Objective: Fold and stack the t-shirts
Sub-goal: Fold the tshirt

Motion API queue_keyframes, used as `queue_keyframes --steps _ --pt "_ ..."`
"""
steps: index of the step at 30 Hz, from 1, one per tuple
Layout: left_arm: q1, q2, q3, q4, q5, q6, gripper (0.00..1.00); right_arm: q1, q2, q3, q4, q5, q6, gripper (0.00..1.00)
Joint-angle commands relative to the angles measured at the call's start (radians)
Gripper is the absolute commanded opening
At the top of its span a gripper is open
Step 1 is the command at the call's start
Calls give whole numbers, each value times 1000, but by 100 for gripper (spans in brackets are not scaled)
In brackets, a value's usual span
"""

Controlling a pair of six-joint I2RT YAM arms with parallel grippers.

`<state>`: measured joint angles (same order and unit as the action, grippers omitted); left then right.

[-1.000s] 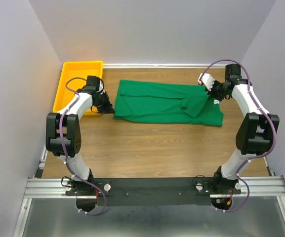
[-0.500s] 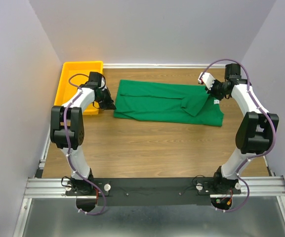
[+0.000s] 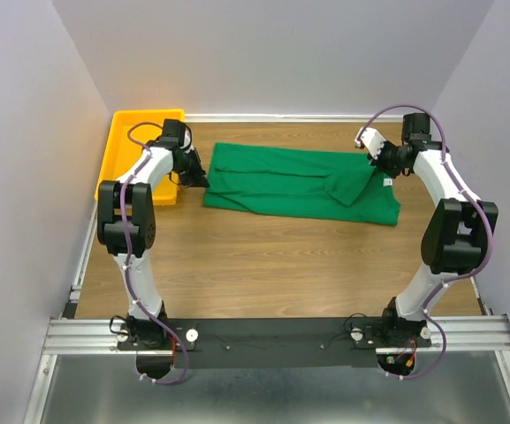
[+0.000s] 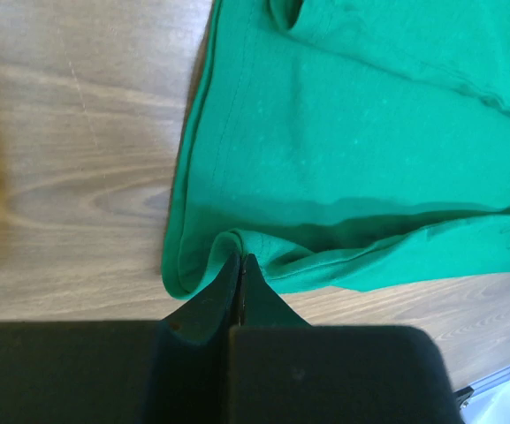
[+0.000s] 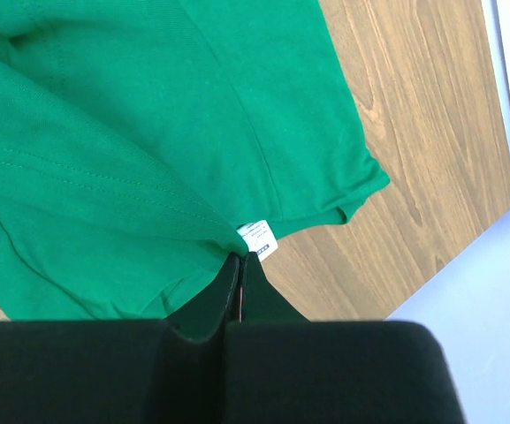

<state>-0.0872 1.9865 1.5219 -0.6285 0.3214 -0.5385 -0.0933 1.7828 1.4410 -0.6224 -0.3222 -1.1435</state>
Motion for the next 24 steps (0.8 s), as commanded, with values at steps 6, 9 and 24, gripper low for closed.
queue_keyframes --steps 6,9,24 --pt "-2 69 80 -42 -41 28 0 -10 24 38 47 32 37 1" --pt "-2 86 101 -48 -47 29 0 -13 26 42 55 31 45 0" --pt "-2 146 188 -66 -48 28 0 -14 46 38 67 17 60 0"
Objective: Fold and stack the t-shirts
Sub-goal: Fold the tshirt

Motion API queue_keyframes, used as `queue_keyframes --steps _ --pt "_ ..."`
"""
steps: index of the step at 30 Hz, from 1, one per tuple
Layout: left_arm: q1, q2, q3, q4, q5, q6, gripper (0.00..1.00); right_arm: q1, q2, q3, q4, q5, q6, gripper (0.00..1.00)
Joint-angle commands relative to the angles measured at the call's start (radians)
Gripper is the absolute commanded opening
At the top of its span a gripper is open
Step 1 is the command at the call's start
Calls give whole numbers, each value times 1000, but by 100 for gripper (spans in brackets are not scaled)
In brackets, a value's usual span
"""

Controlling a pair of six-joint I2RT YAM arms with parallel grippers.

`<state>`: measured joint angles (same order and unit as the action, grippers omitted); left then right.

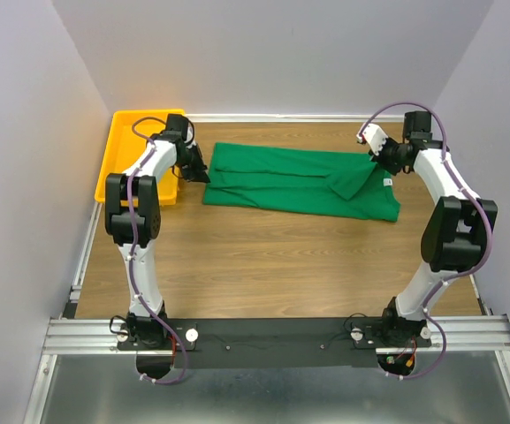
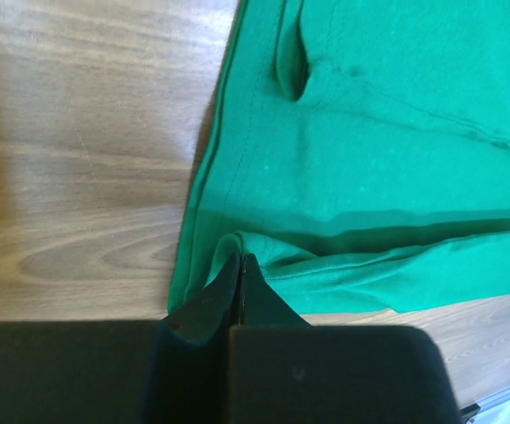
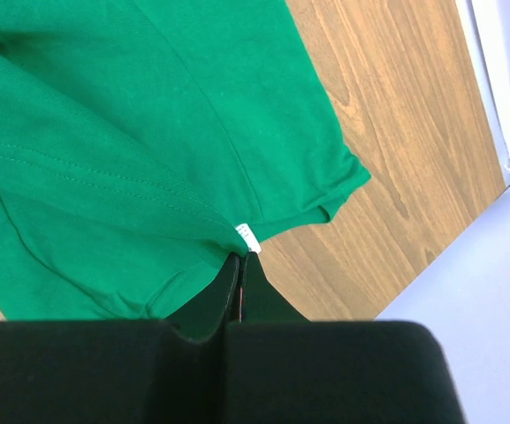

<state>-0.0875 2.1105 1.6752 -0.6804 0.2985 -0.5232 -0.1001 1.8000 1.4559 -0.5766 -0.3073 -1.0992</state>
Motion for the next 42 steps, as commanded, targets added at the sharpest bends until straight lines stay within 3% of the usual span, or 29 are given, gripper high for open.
queue_keyframes --steps 1,20,21,22,27,28,34,42 --pt "-1 25 40 -15 -24 12 0 -7 32 26 23 4 16 0" --pt "-1 63 109 -30 -27 19 0 -7 71 49 37 14 30 1" --pt "-1 60 119 -30 -27 19 7 -7 73 47 37 13 30 1" --pt "0 57 127 -27 -27 19 19 -7 73 47 37 13 29 1" --pt "-1 -3 136 15 -48 14 44 -7 75 43 38 5 30 1" --pt "-1 -26 133 30 -50 14 56 -7 75 43 38 2 32 1" --pt "-1 -112 101 82 -41 20 57 -7 75 38 38 2 38 1" --pt "-11 -240 -138 143 43 64 50 -7 94 55 46 4 62 1"
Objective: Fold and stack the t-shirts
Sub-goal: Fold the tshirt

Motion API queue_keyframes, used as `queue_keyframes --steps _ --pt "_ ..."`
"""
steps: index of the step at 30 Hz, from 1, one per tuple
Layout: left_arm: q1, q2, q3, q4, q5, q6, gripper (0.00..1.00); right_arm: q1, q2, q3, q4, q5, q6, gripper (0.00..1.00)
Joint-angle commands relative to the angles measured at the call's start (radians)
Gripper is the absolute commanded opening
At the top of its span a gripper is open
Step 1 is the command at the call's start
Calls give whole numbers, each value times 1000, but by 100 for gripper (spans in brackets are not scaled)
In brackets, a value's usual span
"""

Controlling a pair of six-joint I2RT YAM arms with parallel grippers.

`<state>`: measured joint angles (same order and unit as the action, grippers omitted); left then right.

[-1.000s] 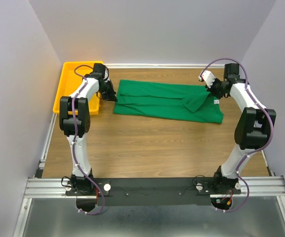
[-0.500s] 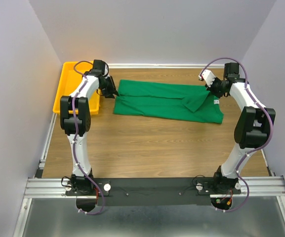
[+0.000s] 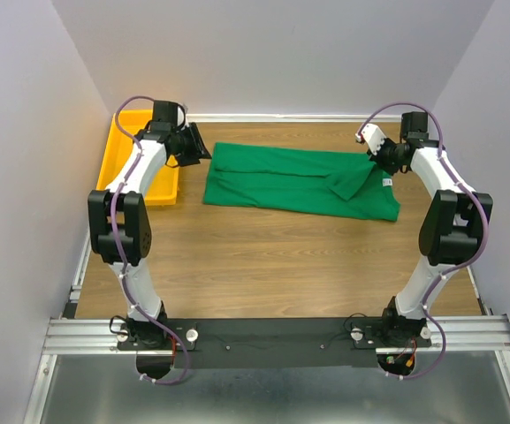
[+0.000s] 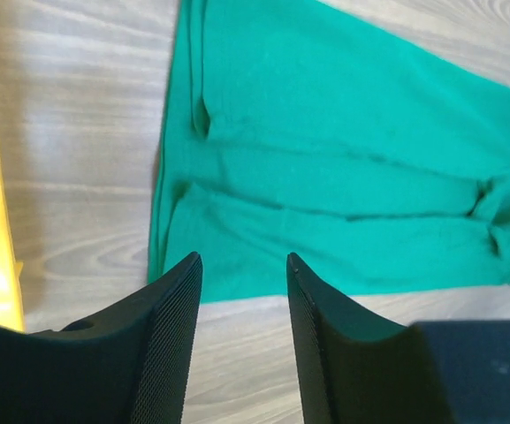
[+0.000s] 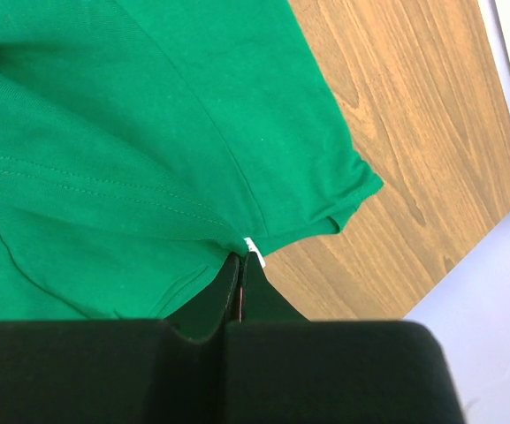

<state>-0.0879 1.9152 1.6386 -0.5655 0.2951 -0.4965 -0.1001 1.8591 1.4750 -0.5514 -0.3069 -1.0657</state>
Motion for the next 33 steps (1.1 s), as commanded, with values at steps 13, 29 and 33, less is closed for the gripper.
queue_keyframes --steps 13,29,33 --pt "-52 -78 -301 118 81 46 44 -7 91 87 28 37 99 1" --pt "-55 -91 -322 124 68 42 43 -7 314 298 36 46 361 39" --pt "-56 -107 -336 128 64 41 43 -7 342 361 70 144 487 45"
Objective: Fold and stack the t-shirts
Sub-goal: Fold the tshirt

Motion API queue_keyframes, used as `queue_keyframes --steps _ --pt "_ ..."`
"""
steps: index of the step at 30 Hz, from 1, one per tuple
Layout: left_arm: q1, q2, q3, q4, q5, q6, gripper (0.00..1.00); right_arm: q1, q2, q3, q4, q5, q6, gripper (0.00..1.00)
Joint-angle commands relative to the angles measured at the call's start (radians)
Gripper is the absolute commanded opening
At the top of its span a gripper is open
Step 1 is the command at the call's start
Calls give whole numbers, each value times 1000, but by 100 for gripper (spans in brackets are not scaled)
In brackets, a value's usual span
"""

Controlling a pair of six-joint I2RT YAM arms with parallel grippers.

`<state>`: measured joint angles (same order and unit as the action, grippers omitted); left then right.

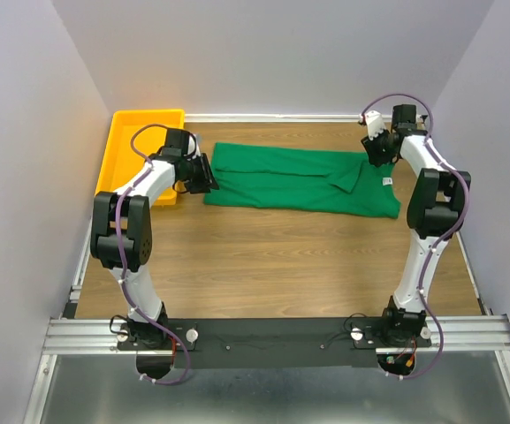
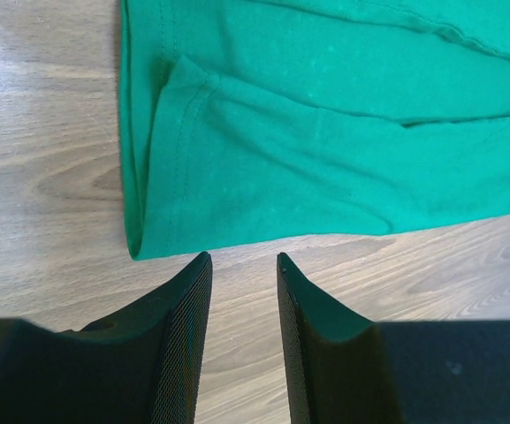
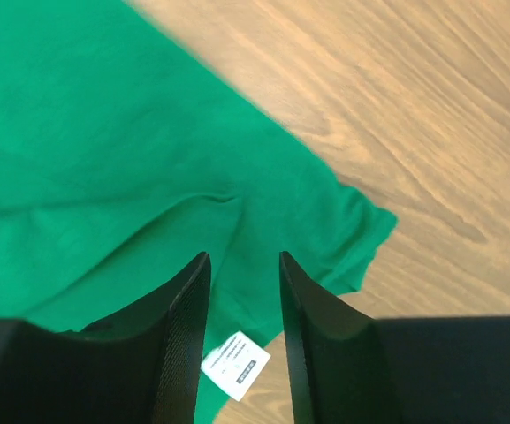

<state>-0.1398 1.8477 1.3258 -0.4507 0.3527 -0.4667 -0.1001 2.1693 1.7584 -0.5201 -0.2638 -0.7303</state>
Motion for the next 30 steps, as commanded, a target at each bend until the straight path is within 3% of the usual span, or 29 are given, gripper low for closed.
queue_keyframes --steps 1,5,11,14,17,23,30 --pt "-3 -42 -25 17 6 7 43 -7 34 96 37 112 185 47" --pt "-3 -59 -36 15 5 5 43 -9 -34 73 29 32 241 50" --pt "-3 -114 -74 24 -11 3 43 -4 -144 -78 -202 -225 39 41" --pt "-3 -139 -111 40 -1 -12 43 0 -152 -155 -230 -201 34 26" --pt "-3 -159 -128 50 9 -23 43 0 -146 -186 -228 -219 69 18" --pt "-3 -182 -140 49 8 -24 43 31 -131 -217 -225 -272 97 19" --pt "-3 -206 -184 72 15 -41 43 69 -80 -209 -196 -206 143 20"
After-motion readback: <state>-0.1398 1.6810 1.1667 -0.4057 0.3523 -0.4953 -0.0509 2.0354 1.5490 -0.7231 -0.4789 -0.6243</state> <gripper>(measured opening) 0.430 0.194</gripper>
